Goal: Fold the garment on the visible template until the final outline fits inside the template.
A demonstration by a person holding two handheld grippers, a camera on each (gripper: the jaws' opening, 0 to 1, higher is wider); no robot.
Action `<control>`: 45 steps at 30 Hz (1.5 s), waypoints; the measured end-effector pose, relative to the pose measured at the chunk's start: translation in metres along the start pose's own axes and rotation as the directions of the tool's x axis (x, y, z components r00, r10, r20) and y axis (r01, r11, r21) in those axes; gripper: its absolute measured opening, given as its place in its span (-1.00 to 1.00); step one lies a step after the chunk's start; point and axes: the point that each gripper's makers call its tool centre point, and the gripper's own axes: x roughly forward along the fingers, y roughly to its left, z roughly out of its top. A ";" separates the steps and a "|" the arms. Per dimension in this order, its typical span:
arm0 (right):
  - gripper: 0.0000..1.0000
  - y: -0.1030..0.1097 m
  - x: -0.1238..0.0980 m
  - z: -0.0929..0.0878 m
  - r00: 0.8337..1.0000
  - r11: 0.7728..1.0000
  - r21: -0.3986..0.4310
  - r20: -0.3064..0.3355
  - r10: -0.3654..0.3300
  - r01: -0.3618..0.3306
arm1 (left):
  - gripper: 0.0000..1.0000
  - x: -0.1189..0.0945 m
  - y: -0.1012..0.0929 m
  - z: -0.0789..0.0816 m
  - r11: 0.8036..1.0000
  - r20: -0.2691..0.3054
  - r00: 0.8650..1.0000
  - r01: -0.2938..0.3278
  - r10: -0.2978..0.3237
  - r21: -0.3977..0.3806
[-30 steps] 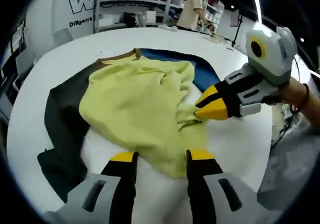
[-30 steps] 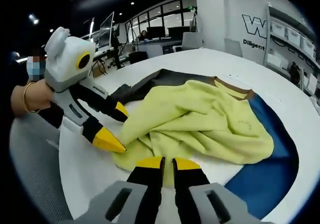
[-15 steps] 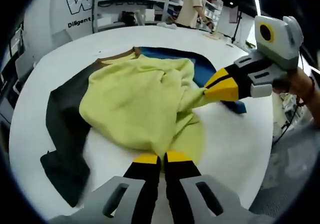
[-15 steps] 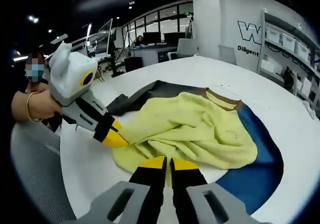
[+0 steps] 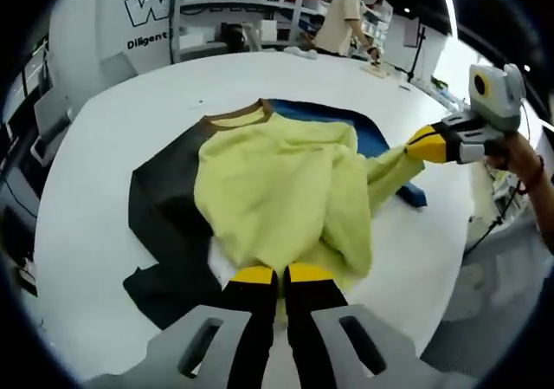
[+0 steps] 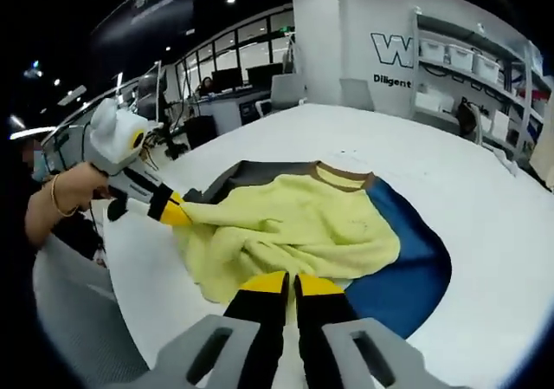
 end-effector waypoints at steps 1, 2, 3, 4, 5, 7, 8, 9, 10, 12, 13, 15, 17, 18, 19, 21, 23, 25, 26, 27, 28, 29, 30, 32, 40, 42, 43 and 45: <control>-1.00 0.000 -0.003 0.001 1.000 1.000 0.026 0.005 -0.002 0.002 | -0.98 -0.003 0.002 0.001 1.000 0.001 1.000 0.000 0.000 0.000; -1.00 -0.001 -0.006 0.004 1.000 0.999 0.040 0.018 -0.003 0.003 | -0.98 -0.005 0.002 0.003 1.000 -0.001 1.000 0.007 -0.007 0.010; -1.00 -0.002 -0.007 0.005 1.000 0.999 0.044 0.020 -0.005 0.004 | -0.98 -0.006 0.001 0.003 1.000 -0.005 1.000 0.016 -0.015 0.024; -1.00 -0.006 -0.016 0.000 1.000 0.997 0.075 -0.015 -0.025 0.026 | -0.98 -0.012 0.003 0.003 0.998 -0.031 0.999 0.021 -0.019 0.065; -1.00 -0.009 -0.019 -0.005 0.998 0.996 0.071 -0.049 -0.041 0.045 | -0.98 -0.014 0.003 0.002 0.996 -0.047 0.999 0.023 -0.019 0.085; -1.00 -0.016 -0.024 -0.009 0.993 0.991 0.088 -0.073 -0.091 0.097 | -0.98 -0.017 0.005 0.003 0.995 -0.049 0.999 0.012 -0.007 0.095; -1.00 -0.018 -0.027 -0.008 0.993 0.989 0.103 -0.061 -0.098 0.104 | -0.98 -0.019 0.005 0.002 0.995 -0.057 0.998 0.014 -0.008 0.103; -1.00 -0.019 -0.029 -0.009 0.993 0.984 0.140 -0.063 -0.101 0.109 | -0.98 -0.021 0.006 0.001 0.994 -0.061 0.998 0.017 -0.010 0.108; -1.00 -0.020 -0.033 -0.013 0.992 0.974 0.198 -0.077 -0.097 0.111 | -0.98 -0.022 0.007 0.000 0.994 -0.063 0.998 0.017 -0.010 0.107; -1.00 -0.022 -0.039 -0.015 0.991 0.963 0.241 -0.075 -0.106 0.121 | -0.98 -0.023 0.008 -0.002 0.994 -0.068 0.998 0.020 -0.012 0.110; -1.00 -0.027 -0.045 -0.017 0.989 0.961 0.240 -0.081 -0.123 0.139 | -0.98 -0.023 0.011 -0.004 0.993 -0.080 0.997 0.017 -0.008 0.113; -1.00 -0.032 -0.050 -0.019 0.984 0.952 0.252 -0.083 -0.155 0.171 | -0.98 -0.023 0.014 -0.006 0.993 -0.086 0.996 0.018 -0.008 0.118; -1.00 -0.039 -0.060 -0.024 0.976 0.944 0.254 -0.103 -0.191 0.211 | -0.98 -0.023 0.020 -0.009 0.993 -0.098 0.995 0.009 0.003 0.116; -1.00 -0.041 -0.062 -0.026 0.974 0.940 0.259 -0.108 -0.201 0.222 | -0.98 -0.023 0.021 -0.009 0.993 -0.099 0.995 0.007 0.004 0.116; -1.00 -0.045 -0.068 -0.031 0.966 0.930 0.268 -0.131 -0.223 0.251 | -0.98 -0.023 0.023 -0.010 0.994 -0.104 0.995 0.004 0.007 0.109; -1.00 -0.047 -0.071 -0.032 0.964 0.929 0.264 -0.126 -0.234 0.260 | -0.98 -0.022 0.025 -0.011 0.995 -0.113 0.994 0.009 0.003 0.101; -1.00 -0.050 -0.073 -0.036 0.964 0.927 0.272 -0.129 -0.232 0.260 | -0.98 -0.021 0.026 -0.012 0.995 -0.120 0.993 0.012 0.001 0.102; -1.00 -0.049 -0.073 -0.038 0.966 0.924 0.287 -0.131 -0.225 0.254 | -0.98 -0.019 0.029 -0.013 0.995 -0.123 0.992 0.014 -0.002 0.098; -1.00 -0.049 -0.073 -0.038 0.965 0.923 0.289 -0.131 -0.225 0.254 | -0.98 -0.019 0.030 -0.013 0.995 -0.123 0.992 0.014 -0.002 0.098; -1.00 -0.048 -0.074 -0.039 0.964 0.924 0.280 -0.133 -0.230 0.260 | -0.98 -0.018 0.032 -0.013 0.995 -0.122 0.992 0.007 0.006 0.104; -1.00 -0.048 -0.073 -0.040 0.962 0.927 0.266 -0.137 -0.235 0.265 | -0.98 -0.017 0.034 -0.011 0.994 -0.112 0.994 -0.003 0.015 0.109; -1.00 -0.047 -0.073 -0.042 0.961 0.931 0.251 -0.144 -0.236 0.266 | -0.98 -0.016 0.034 -0.010 0.994 -0.106 0.994 -0.008 0.020 0.111; -1.00 -0.046 -0.071 -0.045 0.960 0.933 0.241 -0.155 -0.234 0.267 | -0.98 -0.014 0.035 -0.010 0.993 -0.104 0.994 -0.010 0.022 0.118; -1.00 -0.045 -0.067 -0.048 0.957 0.937 0.218 -0.162 -0.240 0.272 | -0.98 -0.009 0.036 -0.011 0.989 -0.109 0.993 -0.021 0.037 0.148; -1.00 -0.049 -0.050 -0.032 0.963 0.957 0.151 -0.143 -0.228 0.249 | -0.97 -0.001 0.042 -0.014 0.993 -0.138 0.990 -0.019 0.035 0.116; -1.00 -0.052 -0.045 -0.028 0.965 0.961 0.128 -0.133 -0.228 0.245 | -0.97 0.002 0.043 -0.012 0.991 -0.133 0.990 -0.018 0.036 0.131; -1.00 -0.055 -0.039 -0.023 0.967 0.961 0.134 -0.113 -0.227 0.241 | -0.97 0.004 0.045 -0.011 0.991 -0.136 0.990 -0.025 0.042 0.130; -1.00 -0.057 -0.023 -0.013 0.978 0.965 0.166 -0.080 -0.192 0.203 | -0.97 0.007 0.049 -0.012 0.990 -0.140 0.989 -0.035 0.054 0.133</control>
